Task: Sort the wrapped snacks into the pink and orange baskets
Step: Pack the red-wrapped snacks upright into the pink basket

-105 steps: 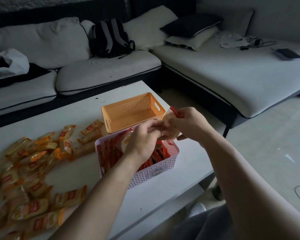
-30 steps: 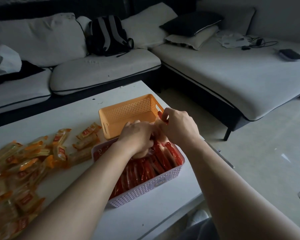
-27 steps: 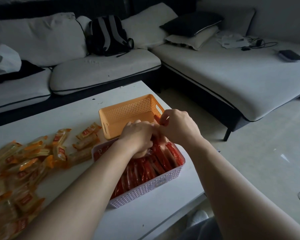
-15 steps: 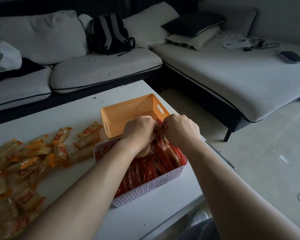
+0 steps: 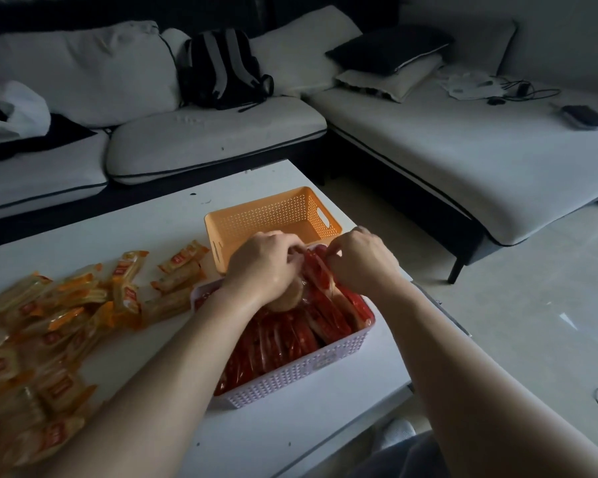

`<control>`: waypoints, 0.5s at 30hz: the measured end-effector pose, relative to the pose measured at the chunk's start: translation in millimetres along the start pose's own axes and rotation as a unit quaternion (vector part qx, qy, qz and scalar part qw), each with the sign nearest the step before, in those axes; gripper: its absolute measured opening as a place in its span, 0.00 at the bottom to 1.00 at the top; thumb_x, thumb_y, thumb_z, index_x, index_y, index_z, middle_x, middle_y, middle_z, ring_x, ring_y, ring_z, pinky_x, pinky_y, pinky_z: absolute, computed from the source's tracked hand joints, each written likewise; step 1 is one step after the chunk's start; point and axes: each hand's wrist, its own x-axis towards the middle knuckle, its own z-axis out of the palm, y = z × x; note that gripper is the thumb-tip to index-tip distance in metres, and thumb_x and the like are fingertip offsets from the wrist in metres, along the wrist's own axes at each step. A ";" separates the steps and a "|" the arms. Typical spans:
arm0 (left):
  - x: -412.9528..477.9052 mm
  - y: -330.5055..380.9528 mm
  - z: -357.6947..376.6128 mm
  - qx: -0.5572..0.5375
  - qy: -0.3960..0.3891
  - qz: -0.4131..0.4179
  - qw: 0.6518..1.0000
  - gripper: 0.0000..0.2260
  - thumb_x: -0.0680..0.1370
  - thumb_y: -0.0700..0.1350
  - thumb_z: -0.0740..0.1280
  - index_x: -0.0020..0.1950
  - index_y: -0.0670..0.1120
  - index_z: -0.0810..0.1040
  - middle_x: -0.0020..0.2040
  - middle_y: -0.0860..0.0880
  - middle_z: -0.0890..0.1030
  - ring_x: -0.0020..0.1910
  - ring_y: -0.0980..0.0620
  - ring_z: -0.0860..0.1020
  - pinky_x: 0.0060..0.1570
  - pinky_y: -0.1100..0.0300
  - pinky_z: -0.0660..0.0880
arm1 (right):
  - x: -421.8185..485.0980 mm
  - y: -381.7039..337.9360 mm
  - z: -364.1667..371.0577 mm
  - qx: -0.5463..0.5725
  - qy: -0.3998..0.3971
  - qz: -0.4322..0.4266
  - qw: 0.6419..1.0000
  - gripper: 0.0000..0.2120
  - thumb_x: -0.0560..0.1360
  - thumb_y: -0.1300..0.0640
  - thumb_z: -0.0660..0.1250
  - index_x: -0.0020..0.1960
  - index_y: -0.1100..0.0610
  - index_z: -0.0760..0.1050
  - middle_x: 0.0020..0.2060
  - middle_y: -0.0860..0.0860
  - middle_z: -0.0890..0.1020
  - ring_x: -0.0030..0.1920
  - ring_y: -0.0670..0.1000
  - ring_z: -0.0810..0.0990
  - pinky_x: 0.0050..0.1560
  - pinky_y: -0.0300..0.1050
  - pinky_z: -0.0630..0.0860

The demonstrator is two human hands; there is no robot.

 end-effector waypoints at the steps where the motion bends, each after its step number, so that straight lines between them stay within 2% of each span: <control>1: -8.5 -4.7 -3.8 0.011 -0.012 -0.015 1.000 0.13 0.80 0.59 0.67 0.62 0.57 0.80 0.55 0.55 0.81 0.54 0.51 0.77 0.46 0.55 0.74 | -2.2 -2.3 -5.2 0.020 0.026 -0.004 0.999 0.11 0.79 0.54 0.63 0.53 0.51 0.84 0.53 0.51 0.79 0.53 0.53 0.77 0.46 0.49 0.78; 4: -30.8 -12.3 -3.6 0.047 -0.085 -0.054 0.994 0.26 0.71 0.64 0.74 0.67 0.58 0.74 0.63 0.55 0.78 0.60 0.50 0.76 0.55 0.54 0.75 | -8.9 -10.6 -14.8 0.084 0.048 -0.030 0.995 0.13 0.78 0.62 0.62 0.52 0.54 0.85 0.51 0.50 0.83 0.51 0.50 0.79 0.46 0.46 0.78; 6: -37.4 -13.7 -0.7 0.041 -0.055 -0.055 0.996 0.29 0.69 0.63 0.77 0.67 0.57 0.73 0.63 0.55 0.77 0.61 0.51 0.76 0.53 0.56 0.73 | -12.7 -15.1 -17.1 0.121 0.023 -0.038 0.992 0.14 0.78 0.64 0.62 0.53 0.55 0.85 0.49 0.49 0.84 0.48 0.49 0.80 0.44 0.41 0.77; 8: -39.5 -16.4 -0.7 -0.020 -0.004 -0.053 0.998 0.26 0.70 0.58 0.79 0.65 0.55 0.75 0.60 0.55 0.78 0.58 0.52 0.77 0.50 0.57 0.74 | -15.7 -18.2 -18.2 0.141 0.011 -0.044 0.989 0.13 0.79 0.63 0.62 0.53 0.55 0.85 0.50 0.49 0.85 0.48 0.49 0.81 0.46 0.43 0.79; 11: -40.4 -20.0 -4.9 -0.185 0.060 -0.051 0.980 0.12 0.76 0.49 0.75 0.58 0.53 0.80 0.52 0.56 0.83 0.52 0.53 0.81 0.49 0.54 0.79 | -22.9 -24.4 -25.9 0.189 -0.044 -0.039 0.980 0.11 0.82 0.52 0.63 0.55 0.54 0.83 0.49 0.50 0.85 0.48 0.51 0.83 0.50 0.51 0.82; 13: -40.8 -17.7 -8.3 -0.234 0.068 -0.053 0.968 0.08 0.79 0.49 0.71 0.58 0.53 0.82 0.51 0.56 0.84 0.52 0.55 0.82 0.51 0.55 0.80 | -30.0 -26.8 -34.0 0.243 -0.123 -0.032 0.962 0.16 0.82 0.44 0.62 0.57 0.53 0.81 0.48 0.49 0.83 0.46 0.51 0.84 0.45 0.51 0.84; 15: -42.0 -9.7 -9.5 -0.290 0.046 -0.055 0.954 0.08 0.81 0.48 0.70 0.60 0.51 0.82 0.53 0.55 0.85 0.55 0.55 0.82 0.56 0.56 0.79 | -36.3 -24.9 -42.3 0.266 -0.160 -0.061 0.948 0.14 0.81 0.43 0.64 0.62 0.49 0.78 0.50 0.43 0.80 0.50 0.48 0.82 0.46 0.47 0.84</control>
